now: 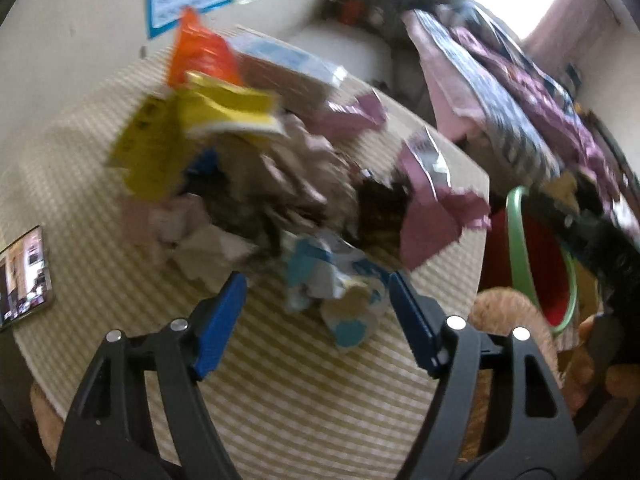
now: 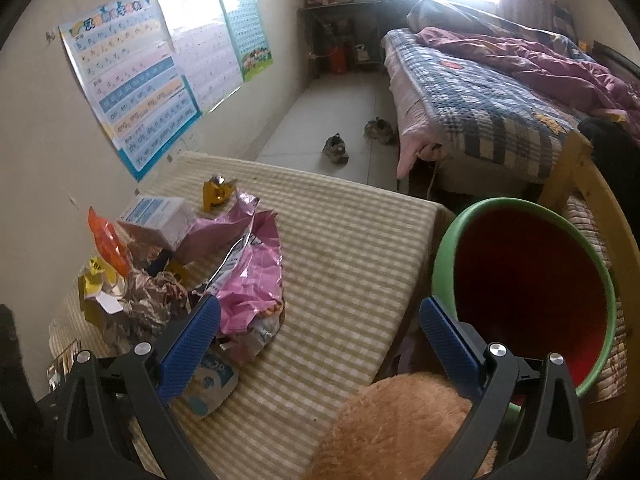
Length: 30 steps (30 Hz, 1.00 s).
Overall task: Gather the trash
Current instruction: 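Grasp the blue-white wrapper with the left tool while the right tool grasps the pink snack bag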
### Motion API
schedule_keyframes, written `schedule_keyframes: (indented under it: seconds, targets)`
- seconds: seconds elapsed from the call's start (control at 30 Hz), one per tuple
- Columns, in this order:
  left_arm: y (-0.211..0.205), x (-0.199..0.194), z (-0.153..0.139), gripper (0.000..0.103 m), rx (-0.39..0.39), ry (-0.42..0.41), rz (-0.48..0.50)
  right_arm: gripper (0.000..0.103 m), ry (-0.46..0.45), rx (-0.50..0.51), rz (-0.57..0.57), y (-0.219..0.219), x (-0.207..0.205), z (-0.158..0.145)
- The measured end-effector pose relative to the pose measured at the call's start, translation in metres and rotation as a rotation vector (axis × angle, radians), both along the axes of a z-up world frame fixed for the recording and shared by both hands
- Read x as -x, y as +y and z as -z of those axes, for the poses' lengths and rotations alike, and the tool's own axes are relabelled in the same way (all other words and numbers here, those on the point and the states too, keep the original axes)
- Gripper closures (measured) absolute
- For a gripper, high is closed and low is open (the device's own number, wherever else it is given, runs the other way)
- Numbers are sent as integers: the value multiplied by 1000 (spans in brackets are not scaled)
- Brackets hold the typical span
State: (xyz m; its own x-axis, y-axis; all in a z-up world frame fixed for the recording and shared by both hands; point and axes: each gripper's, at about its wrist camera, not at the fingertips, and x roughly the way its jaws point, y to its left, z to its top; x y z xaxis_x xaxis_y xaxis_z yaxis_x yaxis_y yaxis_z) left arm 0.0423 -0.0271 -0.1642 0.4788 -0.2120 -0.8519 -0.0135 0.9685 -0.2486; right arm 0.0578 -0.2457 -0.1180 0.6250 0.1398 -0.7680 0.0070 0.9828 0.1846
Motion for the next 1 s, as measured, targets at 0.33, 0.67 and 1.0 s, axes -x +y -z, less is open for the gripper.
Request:
schedule_keyframes:
  seconds: [0.33, 0.67, 1.0]
  targets:
    - [-5, -1, 30, 90, 130, 120, 43, 7, 36, -62, -5, 0, -7, 4]
    - [12, 20, 12, 90, 88, 72, 9, 10, 95, -114, -105, 34, -35, 12]
    - [11, 26, -1, 90, 80, 37, 16, 48, 195, -159, -188, 50, -54, 34]
